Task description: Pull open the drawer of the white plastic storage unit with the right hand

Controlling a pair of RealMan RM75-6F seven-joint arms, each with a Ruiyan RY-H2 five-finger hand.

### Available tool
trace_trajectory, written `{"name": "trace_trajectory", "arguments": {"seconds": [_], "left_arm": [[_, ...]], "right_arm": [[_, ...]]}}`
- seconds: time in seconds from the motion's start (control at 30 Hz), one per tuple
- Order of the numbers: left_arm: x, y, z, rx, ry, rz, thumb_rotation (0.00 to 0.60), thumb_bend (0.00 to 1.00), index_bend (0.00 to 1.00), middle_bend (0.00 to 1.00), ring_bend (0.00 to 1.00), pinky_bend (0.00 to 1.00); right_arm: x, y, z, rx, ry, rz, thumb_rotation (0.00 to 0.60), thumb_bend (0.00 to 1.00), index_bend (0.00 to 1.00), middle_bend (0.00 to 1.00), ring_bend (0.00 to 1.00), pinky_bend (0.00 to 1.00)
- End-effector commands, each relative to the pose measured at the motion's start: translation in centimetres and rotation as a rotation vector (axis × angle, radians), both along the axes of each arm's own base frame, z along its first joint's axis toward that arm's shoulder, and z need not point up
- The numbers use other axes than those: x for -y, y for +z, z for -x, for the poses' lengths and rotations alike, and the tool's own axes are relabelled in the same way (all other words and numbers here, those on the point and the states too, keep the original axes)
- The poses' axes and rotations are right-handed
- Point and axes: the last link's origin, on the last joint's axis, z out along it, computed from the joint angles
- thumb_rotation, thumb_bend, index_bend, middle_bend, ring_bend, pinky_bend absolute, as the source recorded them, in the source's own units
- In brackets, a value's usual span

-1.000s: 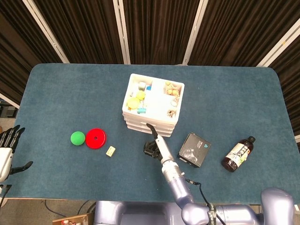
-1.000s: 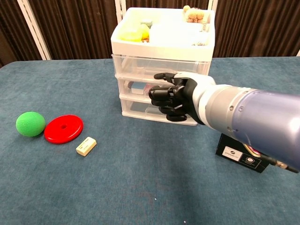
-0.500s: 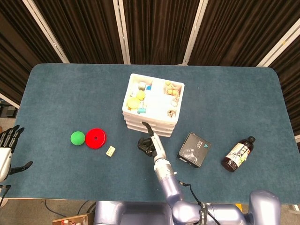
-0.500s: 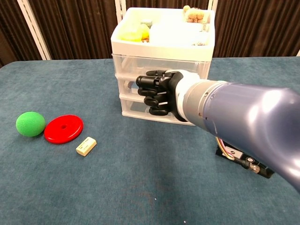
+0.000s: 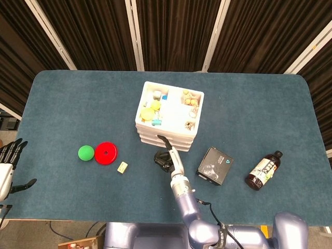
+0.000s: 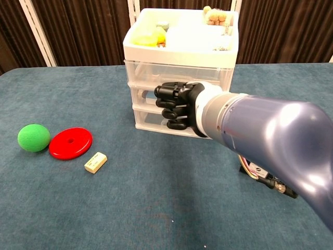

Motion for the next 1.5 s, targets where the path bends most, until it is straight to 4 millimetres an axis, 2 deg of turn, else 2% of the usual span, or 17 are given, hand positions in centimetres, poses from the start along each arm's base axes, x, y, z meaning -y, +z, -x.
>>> {"name": "trace_trajectory", "arguments": {"seconds": [0.03,0.2,0.57,1.1,1.5], "left_arm": [[0.0,0.0,0.0,0.000,-0.001,-0.002,0.600,0.00,0.04,0.00,0.00,0.07],[-0.1,0.1,0.1,0.001,0.004,0.000,0.600,0.00,0.04,0.00,0.00,0.07],[-0.1,0.1,0.1,-0.001,0.005,0.003,0.600,0.00,0.04,0.00,0.00,0.07],[-0.1,0.0,0.1,-0.006,0.004,0.003,0.600,0.00,0.04,0.00,0.00,0.07],[-0.2,0.0,0.1,-0.006,0.008,0.001,0.600,0.00,0.04,0.00,0.00,0.07]], "right_arm": [[0.2,0.0,-0.4,0.010,0.004,0.004,0.600,0.81,0.03,0.98,0.91,1.00],[0.1,-0.1,-0.9,0.026,0.007,-0.003,0.600,0.80,0.05,0.98,0.91,1.00],[-0.3,-0.8,-2.5,0.057,0.002,-0.038,0.600,0.81,0.21,0.98,0.91,1.00],[-2.3,-0.6,-3.2,0.084,0.040,-0.077,0.600,0.81,0.22,0.98,0.91,1.00],[-4.9,-1.2,-3.1,0.093,0.076,-0.154,0.600,0.81,0.25,0.98,0.91,1.00]]}}
